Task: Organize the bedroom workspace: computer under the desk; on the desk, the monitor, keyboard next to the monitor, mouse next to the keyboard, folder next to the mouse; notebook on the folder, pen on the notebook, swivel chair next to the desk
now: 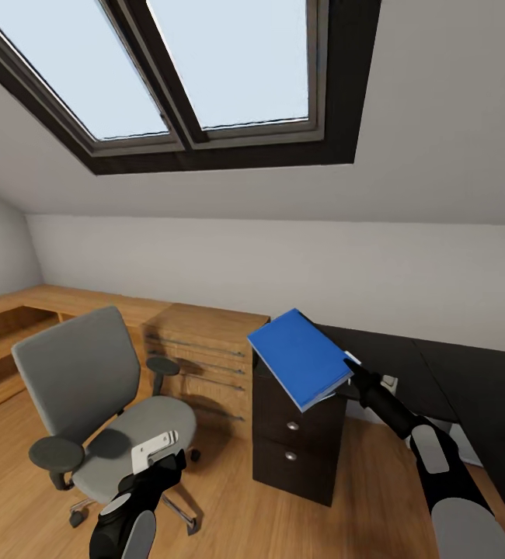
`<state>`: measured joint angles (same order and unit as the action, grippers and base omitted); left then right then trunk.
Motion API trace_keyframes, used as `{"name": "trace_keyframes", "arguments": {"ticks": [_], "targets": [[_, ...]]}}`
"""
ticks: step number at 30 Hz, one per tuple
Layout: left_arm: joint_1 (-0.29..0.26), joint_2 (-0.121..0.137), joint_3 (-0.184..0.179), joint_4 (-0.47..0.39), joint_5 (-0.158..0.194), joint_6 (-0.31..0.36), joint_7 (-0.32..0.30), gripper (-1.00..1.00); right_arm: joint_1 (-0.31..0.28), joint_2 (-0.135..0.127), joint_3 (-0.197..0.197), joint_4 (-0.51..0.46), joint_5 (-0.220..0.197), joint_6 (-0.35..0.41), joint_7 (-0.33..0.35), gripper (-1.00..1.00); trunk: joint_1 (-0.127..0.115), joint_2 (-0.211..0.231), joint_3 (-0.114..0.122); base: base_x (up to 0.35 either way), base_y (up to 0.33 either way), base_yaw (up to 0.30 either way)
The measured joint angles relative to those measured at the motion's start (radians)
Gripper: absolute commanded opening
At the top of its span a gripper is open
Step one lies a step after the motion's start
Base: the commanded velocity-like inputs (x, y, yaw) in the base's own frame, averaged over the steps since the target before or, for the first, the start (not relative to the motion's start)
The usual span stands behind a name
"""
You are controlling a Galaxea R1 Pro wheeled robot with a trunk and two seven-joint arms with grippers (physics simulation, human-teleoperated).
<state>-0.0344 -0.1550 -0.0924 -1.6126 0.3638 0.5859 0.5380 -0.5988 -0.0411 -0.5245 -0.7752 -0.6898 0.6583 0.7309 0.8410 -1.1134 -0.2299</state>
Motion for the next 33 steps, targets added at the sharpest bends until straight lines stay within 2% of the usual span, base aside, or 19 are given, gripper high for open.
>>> {"name": "trace_keyframes", "arguments": {"ticks": [8, 27, 33], "targets": [[0.0, 0.0, 0.0, 0.0, 0.0, 0.0, 0.0, 1.0, 0.0, -0.001, 0.0, -0.001, 0.002, 0.002, -0.001, -1.0, -0.031, 0.056, 0.025, 0.0, 0.0, -0.029], [0.0, 0.0, -0.008, 0.005, 0.0, 0.0, 0.001, 1.0, 0.0, -0.002, -0.001, -0.002, 0.007, -0.001, -0.003, -1.0, -0.031, 0.056, 0.025, 0.0, 0.001, -0.263], [0.0, 0.0, -0.008, 0.005, 0.0, 0.0, 0.001, 1.0, 0.0, -0.002, -0.001, -0.002, 0.005, 0.0, -0.003, -1.0, -0.031, 0.056, 0.025, 0.009, 0.192, -0.265]]}}
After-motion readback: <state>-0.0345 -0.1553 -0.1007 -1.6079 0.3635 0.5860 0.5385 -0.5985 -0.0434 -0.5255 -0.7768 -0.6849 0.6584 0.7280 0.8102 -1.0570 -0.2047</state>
